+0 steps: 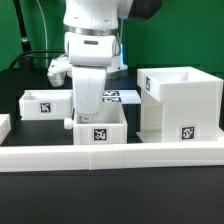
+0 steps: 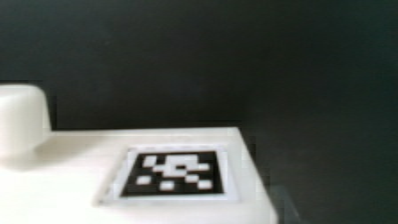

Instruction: Assemble drawer

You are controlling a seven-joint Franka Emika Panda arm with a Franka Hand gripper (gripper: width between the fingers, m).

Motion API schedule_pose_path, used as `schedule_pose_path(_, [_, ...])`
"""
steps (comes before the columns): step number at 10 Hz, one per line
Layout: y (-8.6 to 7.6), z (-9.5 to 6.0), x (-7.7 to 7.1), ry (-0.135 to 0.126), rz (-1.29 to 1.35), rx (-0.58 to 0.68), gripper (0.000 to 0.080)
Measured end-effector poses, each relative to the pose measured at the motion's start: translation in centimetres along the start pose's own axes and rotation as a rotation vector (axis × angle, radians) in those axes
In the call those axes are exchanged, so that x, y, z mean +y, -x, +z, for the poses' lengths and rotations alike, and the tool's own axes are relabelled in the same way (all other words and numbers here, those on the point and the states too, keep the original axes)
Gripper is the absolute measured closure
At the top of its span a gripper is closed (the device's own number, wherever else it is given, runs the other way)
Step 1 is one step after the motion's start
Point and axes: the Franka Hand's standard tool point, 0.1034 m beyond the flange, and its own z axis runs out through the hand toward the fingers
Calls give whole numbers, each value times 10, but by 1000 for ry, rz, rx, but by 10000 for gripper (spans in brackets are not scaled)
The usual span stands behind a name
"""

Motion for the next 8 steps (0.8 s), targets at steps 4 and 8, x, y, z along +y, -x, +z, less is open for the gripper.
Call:
schedule_pose_path(4, [-3, 5, 2, 50, -2, 1, 757])
schedule_pose_path(8, [-5, 5, 2, 47, 4, 1, 757])
